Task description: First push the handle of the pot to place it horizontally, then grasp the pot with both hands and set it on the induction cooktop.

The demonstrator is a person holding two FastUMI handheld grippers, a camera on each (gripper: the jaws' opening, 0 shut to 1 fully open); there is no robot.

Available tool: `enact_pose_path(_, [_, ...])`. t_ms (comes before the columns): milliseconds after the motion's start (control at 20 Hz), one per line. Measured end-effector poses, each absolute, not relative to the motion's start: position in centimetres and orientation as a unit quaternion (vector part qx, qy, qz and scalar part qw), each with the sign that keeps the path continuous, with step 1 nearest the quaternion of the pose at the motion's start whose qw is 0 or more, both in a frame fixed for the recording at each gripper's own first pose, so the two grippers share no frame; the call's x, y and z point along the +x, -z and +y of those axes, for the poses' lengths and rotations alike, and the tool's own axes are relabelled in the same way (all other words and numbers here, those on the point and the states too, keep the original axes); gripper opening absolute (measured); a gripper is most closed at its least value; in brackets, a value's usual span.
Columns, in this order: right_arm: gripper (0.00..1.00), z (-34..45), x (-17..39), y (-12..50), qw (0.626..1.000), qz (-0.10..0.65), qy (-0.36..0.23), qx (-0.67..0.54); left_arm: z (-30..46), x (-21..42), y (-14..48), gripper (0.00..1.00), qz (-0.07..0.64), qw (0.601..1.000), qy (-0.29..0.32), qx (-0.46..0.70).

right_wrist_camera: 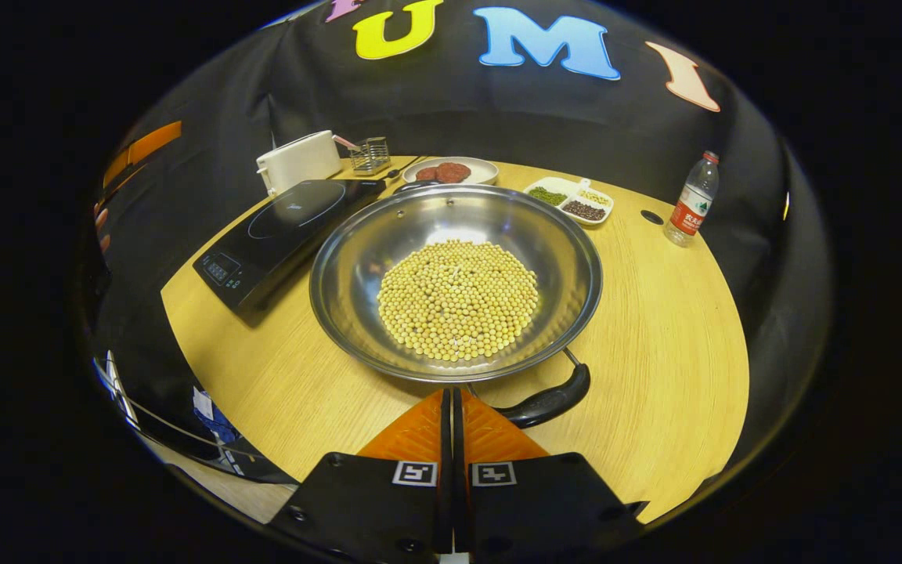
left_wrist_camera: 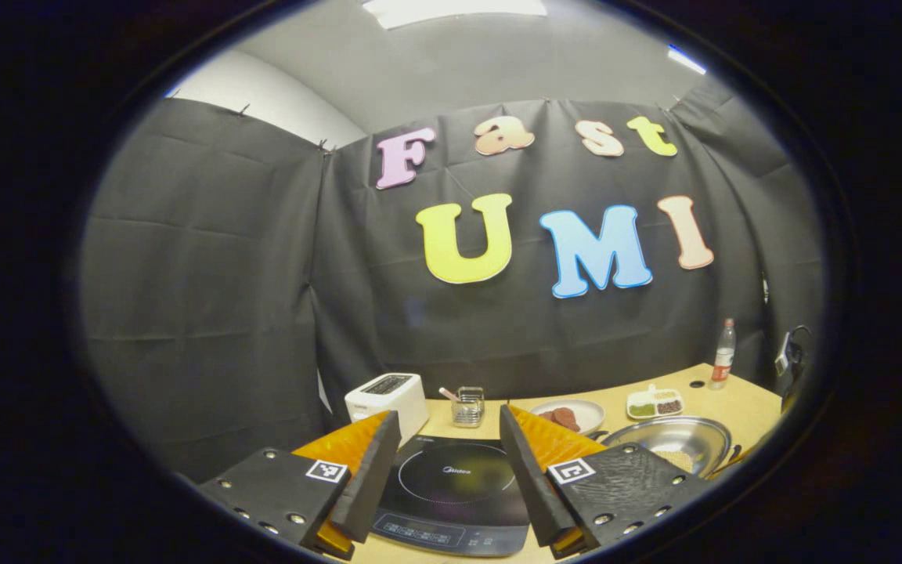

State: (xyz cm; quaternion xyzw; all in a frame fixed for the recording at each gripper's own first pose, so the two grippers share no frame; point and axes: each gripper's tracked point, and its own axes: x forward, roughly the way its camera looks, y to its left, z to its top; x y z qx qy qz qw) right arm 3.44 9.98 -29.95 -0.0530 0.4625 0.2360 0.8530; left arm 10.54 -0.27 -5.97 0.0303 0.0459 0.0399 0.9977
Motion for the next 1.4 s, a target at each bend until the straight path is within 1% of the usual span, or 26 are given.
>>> enact_pose_path(50, [0.02,9.7,3.7,30.1,0.854,0.463,-0.232,-0.053,-0.5,10.5,6.1,0.75,0.047,0.998,-0.038,0.031])
enact_pose_path(100, [0.0,9.5,4.1,30.1,0.854,0.463,-0.23,-0.054,-0.6,10.6,6.1,0.75,0.048,0.998,-0.037,0.032])
enact_pose_path(200, [0.0,9.0,4.6,30.2,0.855,0.463,-0.226,-0.056,-0.9,10.9,6.1,0.75,0.048,0.998,-0.035,0.033])
enact_pose_path(250, [0.02,8.8,4.7,30.2,0.855,0.464,-0.224,-0.056,-1.1,11.0,6.1,0.75,0.049,0.998,-0.034,0.034])
enact_pose_path(850, [0.02,6.1,7.6,31.3,0.852,0.471,-0.217,-0.077,-3.1,12.5,6.5,0.75,0.054,0.997,-0.027,0.043])
enact_pose_path(1100, [0.02,5.3,9.0,31.7,0.851,0.473,-0.214,-0.081,-3.6,12.8,6.8,0.75,0.059,0.997,-0.033,0.042])
enact_pose_path(1150, [0.0,5.1,9.3,31.8,0.85,0.474,-0.214,-0.083,-3.7,12.8,6.9,0.75,0.06,0.997,-0.034,0.043])
enact_pose_path(1200, [0.0,4.9,9.6,31.9,0.85,0.474,-0.214,-0.085,-3.6,12.8,7.0,0.75,0.061,0.997,-0.037,0.043])
enact_pose_path(1250, [0.02,4.8,9.8,32.0,0.85,0.474,-0.214,-0.086,-3.6,12.8,7.1,0.75,0.062,0.996,-0.039,0.043])
enact_pose_path(1300, [0.02,4.7,10.2,32.0,0.849,0.475,-0.214,-0.087,-3.6,12.9,7.1,0.75,0.063,0.996,-0.042,0.043])
enact_pose_path(1350, [0.0,4.5,10.5,32.2,0.849,0.475,-0.213,-0.089,-3.5,12.9,7.2,0.75,0.064,0.996,-0.045,0.043])
enact_pose_path(1400, [0.02,4.4,10.7,32.2,0.849,0.475,-0.212,-0.089,-3.4,12.9,7.3,0.75,0.065,0.996,-0.048,0.043])
